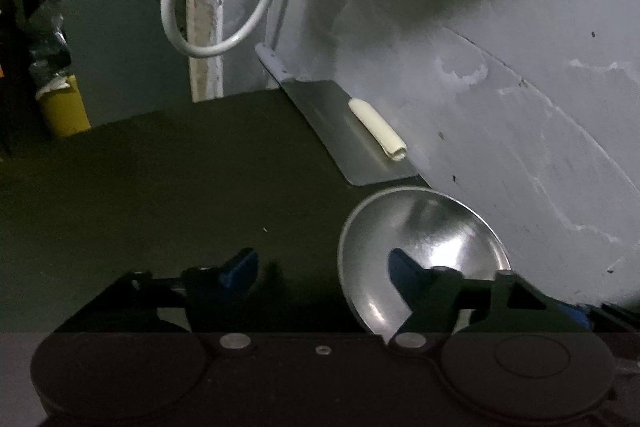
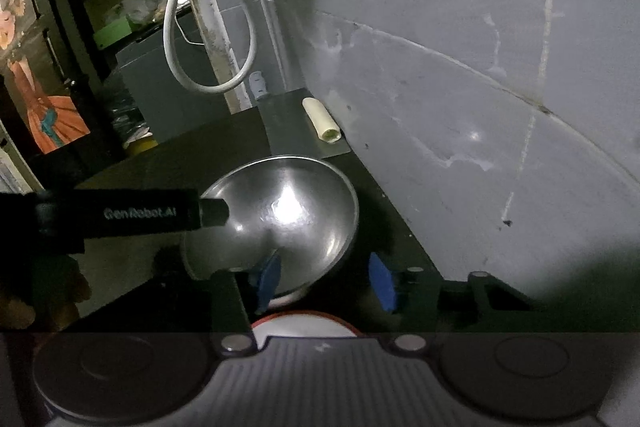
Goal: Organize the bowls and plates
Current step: 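Grasp the steel mixing bowl rim with both grippers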
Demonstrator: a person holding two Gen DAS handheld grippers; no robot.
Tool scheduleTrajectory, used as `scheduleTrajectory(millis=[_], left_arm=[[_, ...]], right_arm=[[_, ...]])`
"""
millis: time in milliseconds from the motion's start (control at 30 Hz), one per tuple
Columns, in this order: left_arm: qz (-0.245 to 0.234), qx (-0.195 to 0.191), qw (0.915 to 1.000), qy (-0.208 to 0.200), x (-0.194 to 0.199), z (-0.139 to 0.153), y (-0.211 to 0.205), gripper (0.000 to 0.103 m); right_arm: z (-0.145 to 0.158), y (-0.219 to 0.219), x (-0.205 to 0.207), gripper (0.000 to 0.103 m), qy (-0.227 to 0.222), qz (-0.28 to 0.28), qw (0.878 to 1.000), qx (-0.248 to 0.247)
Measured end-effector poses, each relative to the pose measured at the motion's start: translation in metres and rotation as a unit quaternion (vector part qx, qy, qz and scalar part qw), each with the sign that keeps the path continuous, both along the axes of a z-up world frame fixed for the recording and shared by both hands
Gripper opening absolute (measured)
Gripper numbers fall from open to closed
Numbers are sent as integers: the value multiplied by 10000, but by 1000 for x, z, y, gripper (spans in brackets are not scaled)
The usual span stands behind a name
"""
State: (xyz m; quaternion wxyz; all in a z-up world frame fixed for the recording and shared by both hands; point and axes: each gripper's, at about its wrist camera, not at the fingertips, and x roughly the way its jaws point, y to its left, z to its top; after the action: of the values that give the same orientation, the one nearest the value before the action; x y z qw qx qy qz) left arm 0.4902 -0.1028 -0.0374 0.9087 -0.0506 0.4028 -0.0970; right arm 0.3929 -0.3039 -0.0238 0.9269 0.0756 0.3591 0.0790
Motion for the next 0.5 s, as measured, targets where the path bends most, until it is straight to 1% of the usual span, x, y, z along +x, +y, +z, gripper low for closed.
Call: scheduleTrajectory(millis=[33, 67, 100, 133, 167, 200, 233, 367, 500], left_arm=[[-26, -31, 10000, 36, 0, -2, -1, 56], [-46, -60, 9999, 79, 0, -3, -1, 49], [-70, -100, 9998, 133, 1, -4, -2, 41], [-82, -130, 9997, 174, 1, -6, -2, 38], [-93, -171, 9996, 203, 1, -7, -3, 33], [-117, -218, 9994, 228, 0, -9, -3, 26], [-142, -260, 9993, 248, -1, -9, -3, 21], [-95, -239, 9996, 146, -6, -7, -2, 19], [-108, -329, 9993, -109, -19, 7, 5, 17]], right_arm=[[0, 0, 1, 45, 13, 18, 10000, 21], [-1, -1, 3, 40, 28, 32, 10000, 46], [-2, -1, 3, 39, 48, 41, 10000, 73], [-2, -2, 4, 37, 58, 38, 9999, 98], [-3, -3, 4, 34, 55, 40, 9999, 128], [-3, -4, 4, 32, 55, 57, 9998, 167], [-3, -5, 4, 31, 41, 78, 9997, 209], [1, -9, -4, 30, -108, 185, 9991, 366], [15, -9, -17, 30, -360, 269, 9980, 448]])
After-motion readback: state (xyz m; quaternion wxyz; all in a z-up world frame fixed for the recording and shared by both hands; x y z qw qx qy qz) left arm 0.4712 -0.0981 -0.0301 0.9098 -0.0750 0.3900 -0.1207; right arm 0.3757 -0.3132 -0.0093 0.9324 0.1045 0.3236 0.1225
